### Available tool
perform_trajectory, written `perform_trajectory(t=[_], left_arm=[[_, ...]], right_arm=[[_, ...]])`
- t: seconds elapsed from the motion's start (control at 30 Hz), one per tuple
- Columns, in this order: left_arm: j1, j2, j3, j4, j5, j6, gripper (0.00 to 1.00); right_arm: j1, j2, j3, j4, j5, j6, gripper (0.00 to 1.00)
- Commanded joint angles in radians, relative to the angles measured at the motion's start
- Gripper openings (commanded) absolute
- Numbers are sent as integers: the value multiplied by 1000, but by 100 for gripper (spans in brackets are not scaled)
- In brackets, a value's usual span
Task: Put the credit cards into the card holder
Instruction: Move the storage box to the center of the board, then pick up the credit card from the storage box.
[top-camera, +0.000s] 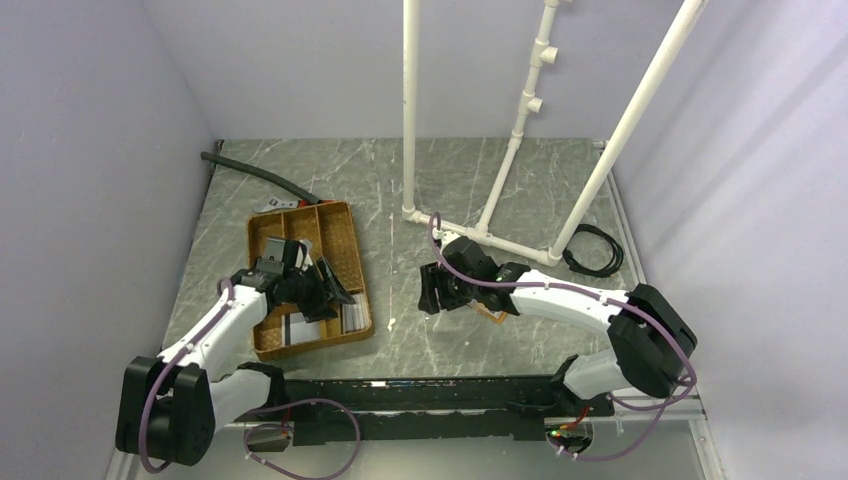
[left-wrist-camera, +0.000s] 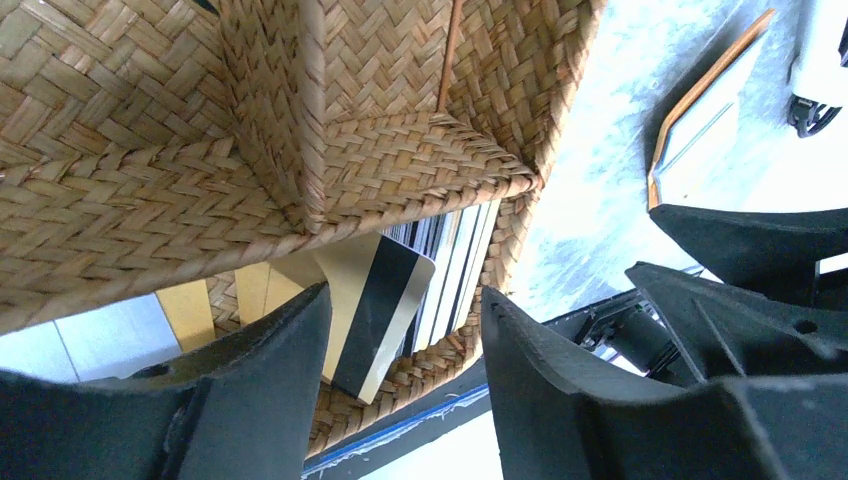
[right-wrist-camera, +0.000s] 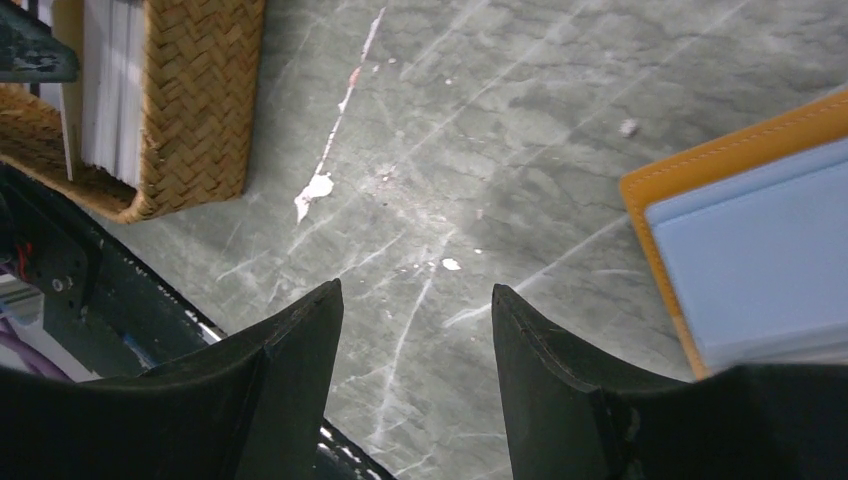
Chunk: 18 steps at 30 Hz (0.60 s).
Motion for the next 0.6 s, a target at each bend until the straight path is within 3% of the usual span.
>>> perform_trajectory(t=[0.0,0.17,0.33,0.57], left_arm=[[-6,30,22,-8,60,9,60],[-6,8,5,-2,44,7,55],[-6,15,-5,15,43,14,51],[-7,32,4,8,26,26,35]], right_arm=[[51,32,63,68,1,49,59],[97,81,114,171,-22,183,56],[112,191,189,225,-46,275,47],[128,306,238,253,-63,308,43]])
